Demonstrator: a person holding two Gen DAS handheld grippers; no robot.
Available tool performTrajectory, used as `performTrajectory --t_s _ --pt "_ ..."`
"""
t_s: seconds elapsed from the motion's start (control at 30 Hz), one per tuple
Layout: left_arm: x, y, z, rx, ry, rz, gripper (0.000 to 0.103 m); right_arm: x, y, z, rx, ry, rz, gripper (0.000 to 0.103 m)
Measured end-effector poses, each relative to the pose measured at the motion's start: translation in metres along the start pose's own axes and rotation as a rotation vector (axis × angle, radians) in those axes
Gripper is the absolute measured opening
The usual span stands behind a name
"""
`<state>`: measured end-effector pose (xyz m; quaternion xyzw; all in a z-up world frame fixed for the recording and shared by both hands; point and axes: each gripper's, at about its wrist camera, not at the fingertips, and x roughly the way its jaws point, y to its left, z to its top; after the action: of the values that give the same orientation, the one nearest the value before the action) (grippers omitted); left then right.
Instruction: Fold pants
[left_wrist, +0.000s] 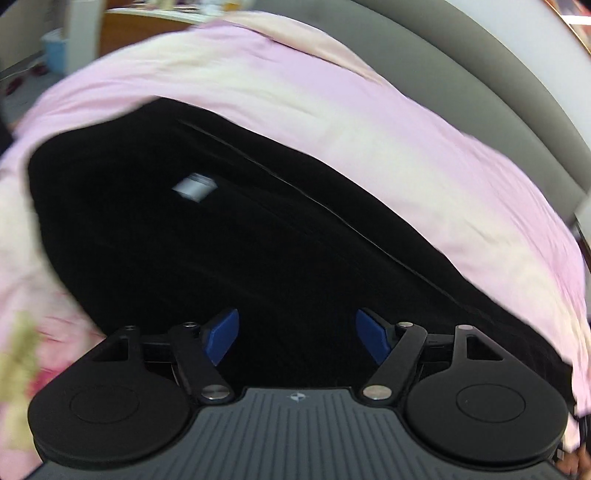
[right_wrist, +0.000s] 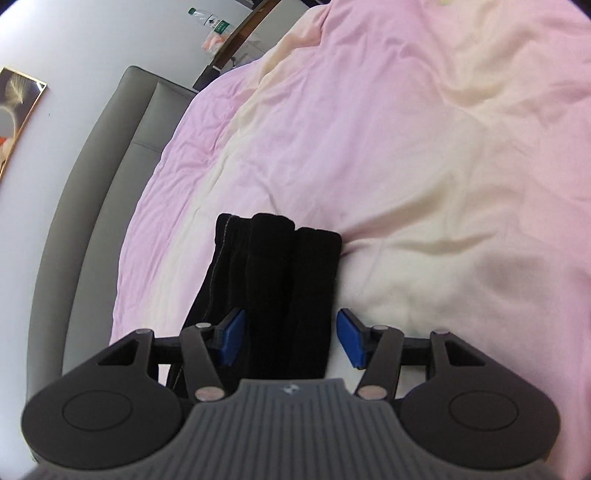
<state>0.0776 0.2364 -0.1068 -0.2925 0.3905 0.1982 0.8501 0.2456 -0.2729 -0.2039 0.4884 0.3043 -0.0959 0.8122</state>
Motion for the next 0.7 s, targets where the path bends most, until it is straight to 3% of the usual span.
performTrajectory --t_s 0.17,0.37,0.53,0.7 --pt "0.027 -0.075 -0.027 0.193 0.065 -0.07 0.085 0.011 -0.001 0.002 0.023 0.0 0.032 0.051" --pt "0.067 -0.137 -0.045 0.312 0.141 -0.143 0.085 0.02 0.001 0.002 -0.013 0.008 0.029 0.044" --pt "0.106 -0.155 -0.057 0.396 0.226 -0.055 0.088 0.021 -0.013 0.005 0.053 0.031 0.061 0.022" --pt "0.122 -0.171 -0.075 0.539 0.207 0.019 0.095 0.018 -0.009 0.002 0.05 0.012 0.058 0.016"
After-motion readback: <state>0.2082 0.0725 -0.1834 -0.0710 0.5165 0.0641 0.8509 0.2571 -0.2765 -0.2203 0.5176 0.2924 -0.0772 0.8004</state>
